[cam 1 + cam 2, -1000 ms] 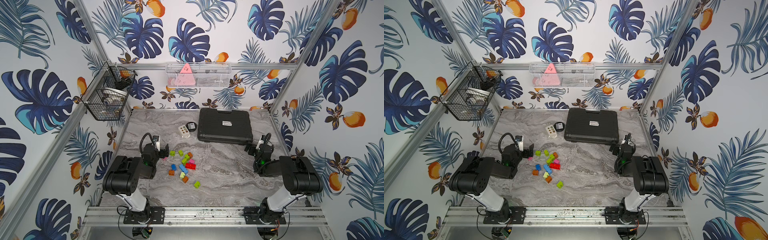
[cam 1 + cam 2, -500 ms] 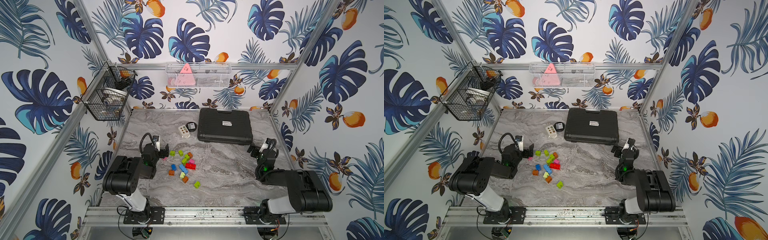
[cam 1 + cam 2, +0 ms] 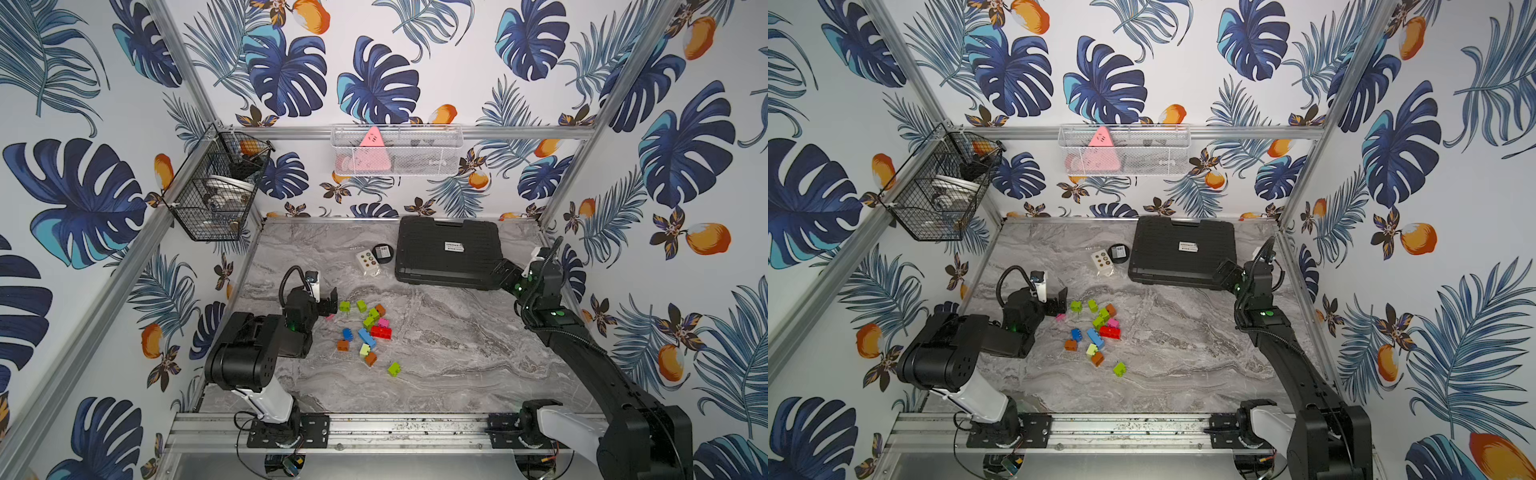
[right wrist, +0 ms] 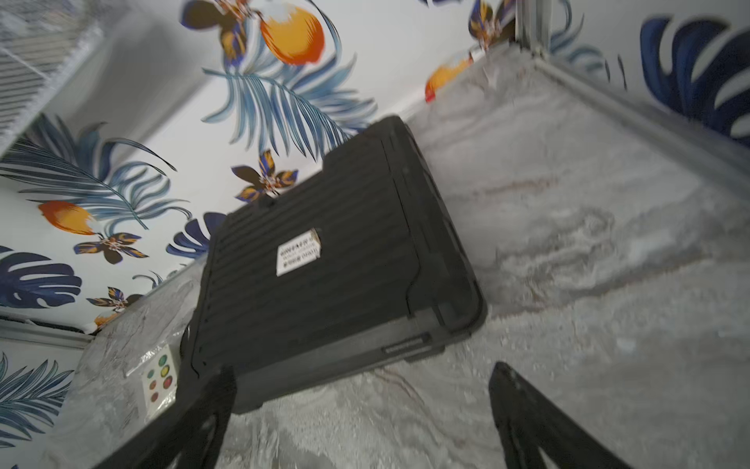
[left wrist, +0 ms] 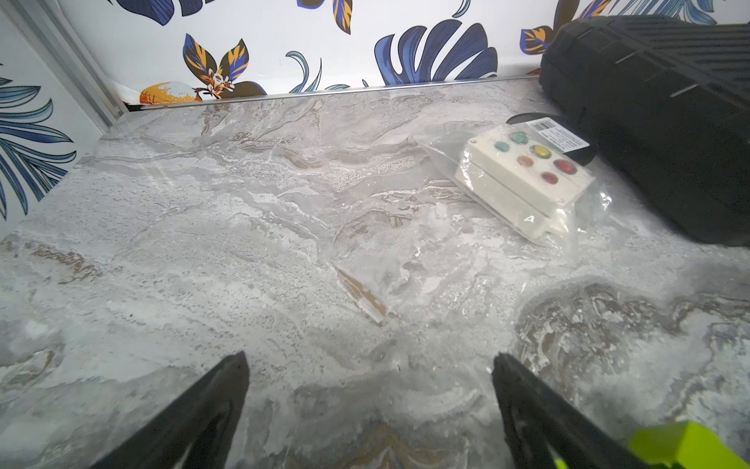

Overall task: Assemble the letter h with lego
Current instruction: Pick up the lego brick from the center of the board.

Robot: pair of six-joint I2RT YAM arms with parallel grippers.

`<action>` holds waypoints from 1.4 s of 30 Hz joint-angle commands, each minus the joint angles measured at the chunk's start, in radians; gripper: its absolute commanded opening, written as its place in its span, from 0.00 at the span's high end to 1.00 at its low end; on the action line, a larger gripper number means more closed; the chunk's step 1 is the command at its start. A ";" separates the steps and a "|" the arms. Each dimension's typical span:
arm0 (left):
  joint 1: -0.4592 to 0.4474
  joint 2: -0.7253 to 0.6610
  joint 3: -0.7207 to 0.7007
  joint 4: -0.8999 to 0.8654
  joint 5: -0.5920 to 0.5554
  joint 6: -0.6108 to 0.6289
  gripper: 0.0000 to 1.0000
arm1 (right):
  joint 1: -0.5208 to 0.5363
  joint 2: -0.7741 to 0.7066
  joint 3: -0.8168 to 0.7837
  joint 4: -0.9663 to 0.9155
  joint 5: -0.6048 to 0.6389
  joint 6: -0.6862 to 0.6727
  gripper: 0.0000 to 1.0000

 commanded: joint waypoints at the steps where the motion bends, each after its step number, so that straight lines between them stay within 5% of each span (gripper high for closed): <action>1: -0.010 -0.092 0.000 -0.054 -0.020 -0.008 0.01 | -0.012 0.052 0.076 -0.264 -0.227 0.072 0.00; 5: -0.070 -0.259 0.026 -0.227 -0.074 0.027 0.01 | -0.022 0.051 0.041 -0.254 -0.400 0.141 0.00; 9: -0.129 -0.399 0.054 -0.371 -0.083 -0.083 0.01 | -0.032 0.024 0.015 -0.223 -0.536 0.133 0.00; 16: -0.315 -0.591 0.111 -0.641 -0.105 -0.247 0.01 | 0.170 -0.065 0.047 -0.383 -0.229 -0.059 0.02; 20: -0.348 -0.692 0.148 -0.838 0.029 -0.401 0.01 | 0.333 -0.025 0.034 -0.399 -0.181 -0.066 0.09; 31: -0.397 -0.798 0.260 -1.243 0.148 -0.619 0.01 | 0.821 0.087 -0.033 -0.334 -0.081 -0.110 0.18; 37: -0.396 -0.738 0.494 -1.834 -0.183 -0.799 0.01 | 1.012 0.151 -0.098 -0.169 -0.053 -0.127 0.19; 42: -0.393 -0.662 0.605 -1.923 -0.172 -0.672 0.01 | 1.128 0.207 -0.169 0.045 0.076 -0.196 0.22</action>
